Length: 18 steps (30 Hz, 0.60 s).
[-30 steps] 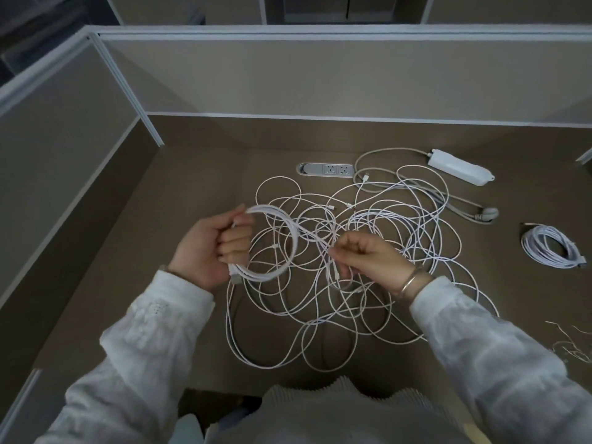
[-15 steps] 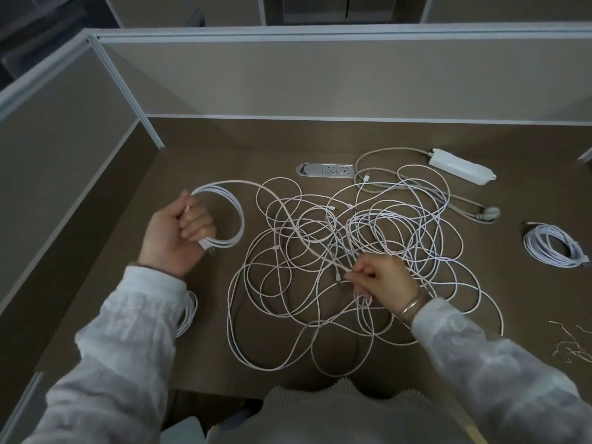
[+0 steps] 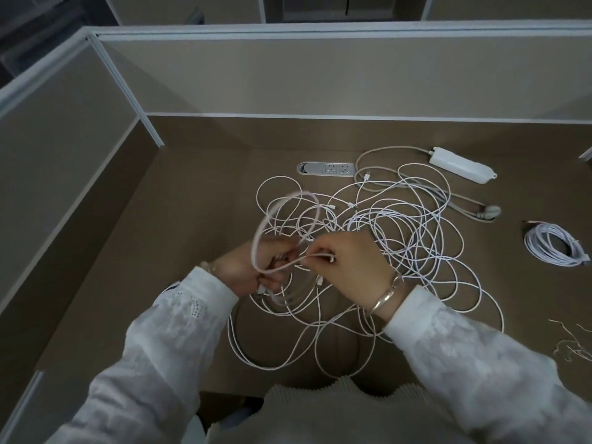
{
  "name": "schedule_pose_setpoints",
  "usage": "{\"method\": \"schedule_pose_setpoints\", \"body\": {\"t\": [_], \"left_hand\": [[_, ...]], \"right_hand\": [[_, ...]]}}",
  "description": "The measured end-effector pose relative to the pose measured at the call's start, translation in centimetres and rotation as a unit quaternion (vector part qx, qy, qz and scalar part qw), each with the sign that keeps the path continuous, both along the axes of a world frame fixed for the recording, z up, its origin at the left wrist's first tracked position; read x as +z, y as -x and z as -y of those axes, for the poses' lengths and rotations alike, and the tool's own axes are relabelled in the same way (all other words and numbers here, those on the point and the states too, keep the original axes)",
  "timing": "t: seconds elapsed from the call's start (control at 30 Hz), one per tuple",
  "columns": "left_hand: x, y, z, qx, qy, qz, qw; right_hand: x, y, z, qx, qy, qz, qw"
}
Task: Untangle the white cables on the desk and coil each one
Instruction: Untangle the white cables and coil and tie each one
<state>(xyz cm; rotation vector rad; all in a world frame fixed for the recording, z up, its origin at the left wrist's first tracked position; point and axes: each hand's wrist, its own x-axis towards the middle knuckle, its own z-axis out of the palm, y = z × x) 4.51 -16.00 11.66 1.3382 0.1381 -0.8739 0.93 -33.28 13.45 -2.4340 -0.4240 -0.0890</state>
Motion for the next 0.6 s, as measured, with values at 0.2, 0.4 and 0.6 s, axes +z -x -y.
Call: {"method": "schedule_pose_setpoints", "body": {"t": [0.2, 0.4, 0.6], "left_hand": [[-0.1, 0.2, 0.2, -0.034, -0.045, 0.018, 0.998], [-0.4, 0.5, -0.2, -0.071, -0.009, 0.012, 0.997], [-0.4, 1.1, 0.5, -0.044, -0.050, 0.063, 0.996]], "right_hand": [[-0.5, 0.3, 0.7, -0.062, -0.040, 0.028, 0.997], [-1.3, 0.2, 1.1, -0.066, 0.028, 0.089, 0.993], [-1.7, -0.4, 1.8, -0.072, -0.138, -0.051, 0.986]]}}
